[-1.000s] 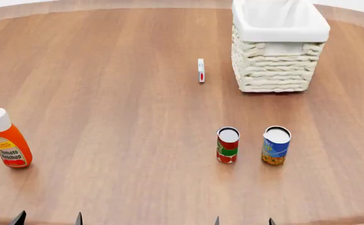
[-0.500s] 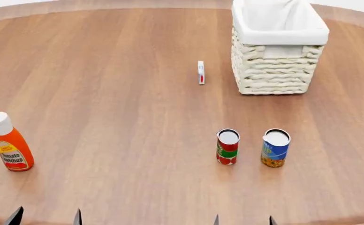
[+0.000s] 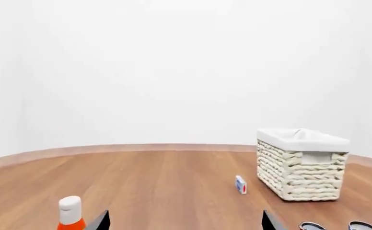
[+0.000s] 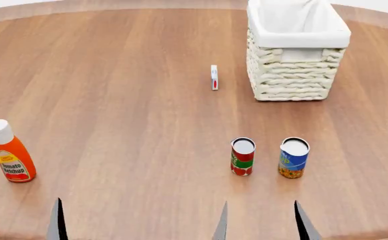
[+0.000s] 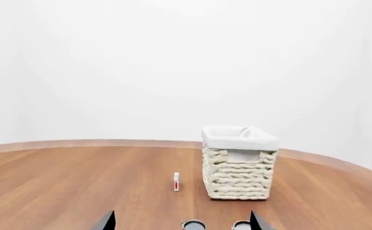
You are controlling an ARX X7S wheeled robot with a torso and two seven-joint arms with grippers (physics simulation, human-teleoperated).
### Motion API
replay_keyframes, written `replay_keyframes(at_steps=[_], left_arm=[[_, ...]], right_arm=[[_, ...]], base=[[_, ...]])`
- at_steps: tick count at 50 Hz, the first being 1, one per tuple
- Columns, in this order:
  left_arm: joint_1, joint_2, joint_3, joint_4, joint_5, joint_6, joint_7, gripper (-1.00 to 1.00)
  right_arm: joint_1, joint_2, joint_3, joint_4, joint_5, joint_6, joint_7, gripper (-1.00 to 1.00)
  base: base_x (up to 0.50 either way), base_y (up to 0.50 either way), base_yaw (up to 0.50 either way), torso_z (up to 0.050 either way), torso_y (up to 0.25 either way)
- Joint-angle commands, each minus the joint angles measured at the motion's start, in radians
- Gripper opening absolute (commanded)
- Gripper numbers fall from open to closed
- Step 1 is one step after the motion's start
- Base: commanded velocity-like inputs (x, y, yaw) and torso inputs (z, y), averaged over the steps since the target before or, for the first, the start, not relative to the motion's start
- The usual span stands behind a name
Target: Pick up the cream cheese box, and put it in the basket.
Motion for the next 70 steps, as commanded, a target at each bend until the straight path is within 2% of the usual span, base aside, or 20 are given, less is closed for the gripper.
replay_keyframes(at_steps=[1, 8, 15, 40, 60, 62, 70], left_arm=[[0.036, -0.025, 0.004, 0.174, -0.022, -0.047, -0.024, 1.0], [0.051, -0.038, -0.004, 0.249, -0.048, -0.061, -0.033, 1.0], [0.061, -0.051, -0.01, 0.319, -0.063, -0.082, -0.045, 1.0], [0.063, -0.072, 0.008, 0.307, -0.06, -0.057, -0.071, 1.0], [0.064, -0.089, 0.023, 0.308, -0.064, -0.055, -0.086, 1.0], [0.064, -0.09, 0.028, 0.303, -0.059, -0.049, -0.087, 1.0], [0.063, -0.095, 0.034, 0.301, -0.059, -0.05, -0.094, 1.0]], right_arm=[[-0.033, 0.023, -0.015, -0.211, 0.01, 0.076, 0.021, 1.0], [-0.048, 0.033, -0.01, -0.356, 0.052, 0.137, 0.026, 1.0], [-0.05, 0.046, -0.021, -0.404, 0.032, 0.149, 0.042, 1.0], [-0.052, 0.073, -0.037, -0.414, 0.034, 0.136, 0.068, 1.0], [-0.048, 0.088, -0.047, -0.399, 0.038, 0.129, 0.086, 1.0], [-0.041, 0.099, -0.078, -0.393, -0.007, 0.152, 0.09, 1.0], [-0.032, 0.102, -0.085, -0.388, 0.001, 0.172, 0.104, 1.0]], base=[[0.0, 0.0, 0.0, 0.0, 0.0], [0.0, 0.0, 0.0, 0.0, 0.0], [0.0, 0.0, 0.0, 0.0, 0.0], [0.0, 0.0, 0.0, 0.0, 0.0], [0.0, 0.16, 0.0, 0.0, 0.0], [0.0, 0.11, 0.0, 0.0, 0.0], [0.0, 0.0, 0.0, 0.0, 0.0]])
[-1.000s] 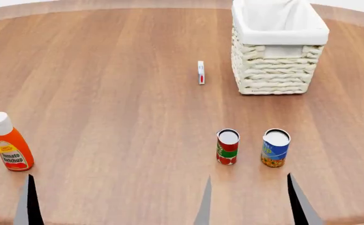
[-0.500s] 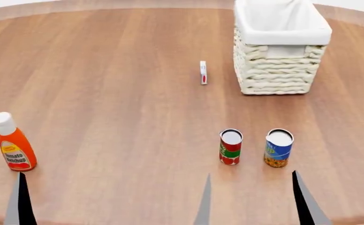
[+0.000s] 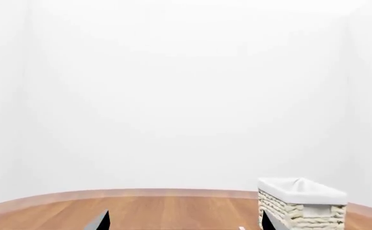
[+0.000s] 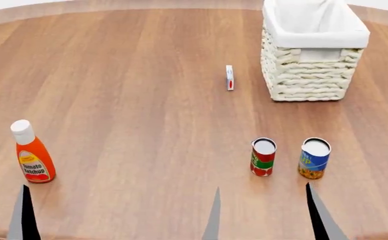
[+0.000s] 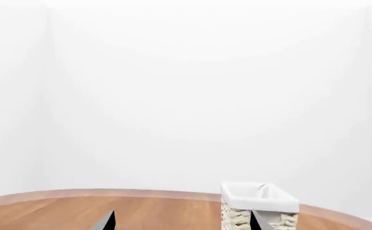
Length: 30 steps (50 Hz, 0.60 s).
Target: Pick up the cream cheese box, and put it in the basket.
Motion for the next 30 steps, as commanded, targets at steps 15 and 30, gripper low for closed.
replay_keyframes(at_steps=[15, 30], left_arm=[[0.002, -0.019, 0.022, -0.009, -0.001, 0.011, -0.015, 1.0], [-0.003, -0.028, 0.025, -0.009, -0.012, 0.007, -0.025, 1.0]], right_arm=[[0.008, 0.026, -0.023, 0.007, 0.017, 0.012, 0.028, 1.0], [0.013, 0.038, -0.026, 0.027, 0.035, -0.005, 0.042, 1.0]], base=[[0.18, 0.0, 0.0, 0.0, 0.0], [0.28, 0.0, 0.0, 0.0, 0.0]])
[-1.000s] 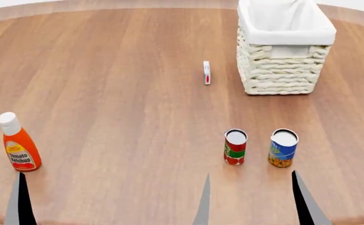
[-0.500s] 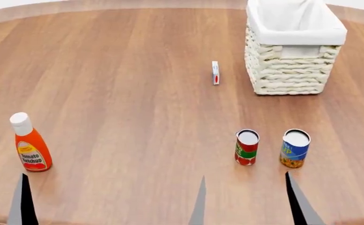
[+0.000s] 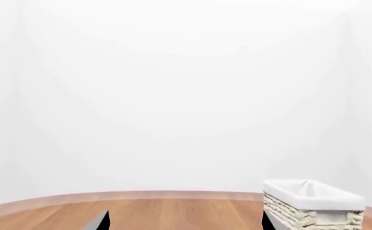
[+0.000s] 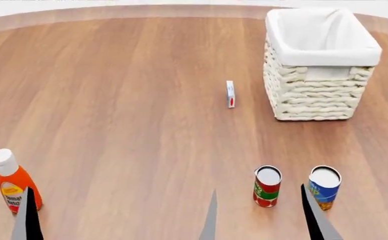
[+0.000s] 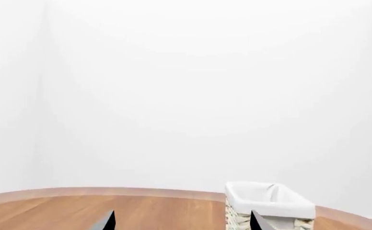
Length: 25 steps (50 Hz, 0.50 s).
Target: Pick up the cream cheese box, and put it in the basket.
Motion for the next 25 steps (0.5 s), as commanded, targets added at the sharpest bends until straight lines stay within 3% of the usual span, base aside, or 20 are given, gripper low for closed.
replay_keyframes(at_steps=[1, 25], left_arm=[[-0.004, -0.008, 0.002, 0.0, -0.01, -0.003, -0.008, 1.0], [-0.011, -0.036, 0.009, 0.013, -0.027, -0.012, -0.041, 1.0]], right_arm=[[0.003, 0.009, -0.003, 0.013, 0.015, -0.01, 0.011, 1.0], [0.012, 0.029, 0.015, 0.028, 0.049, -0.012, 0.032, 1.0]], base=[[0.28, 0.0, 0.0, 0.0, 0.0], [0.28, 0.0, 0.0, 0.0, 0.0]])
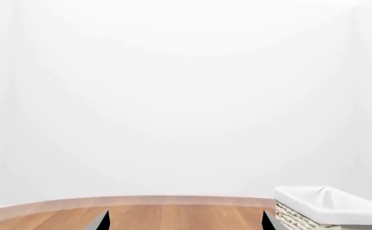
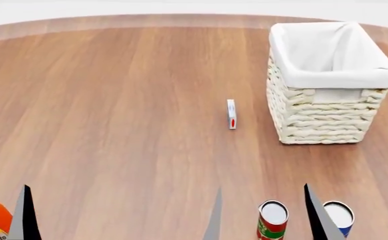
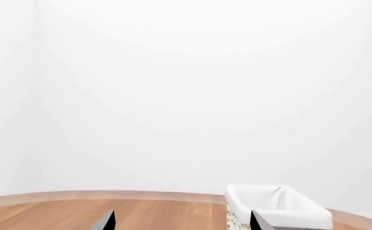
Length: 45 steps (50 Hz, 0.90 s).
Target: Pick up the cream cheese box, and put it in the basket.
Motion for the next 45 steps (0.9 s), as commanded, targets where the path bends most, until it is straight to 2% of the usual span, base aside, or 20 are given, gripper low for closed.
replay_keyframes(at_steps=[1, 45], left_arm=[[0.0, -0.012, 0.008, 0.003, -0.005, 0.001, -0.014, 1.0], [-0.005, -0.048, 0.035, -0.008, -0.023, 0.024, -0.052, 1.0]], right_arm=[[0.002, 0.009, 0.009, 0.008, 0.014, -0.003, 0.009, 1.0], [0.004, 0.029, -0.017, 0.02, 0.022, -0.024, 0.032, 1.0]], base=[[0.28, 0.0, 0.0, 0.0, 0.0], [0.3, 0.0, 0.0, 0.0, 0.0]])
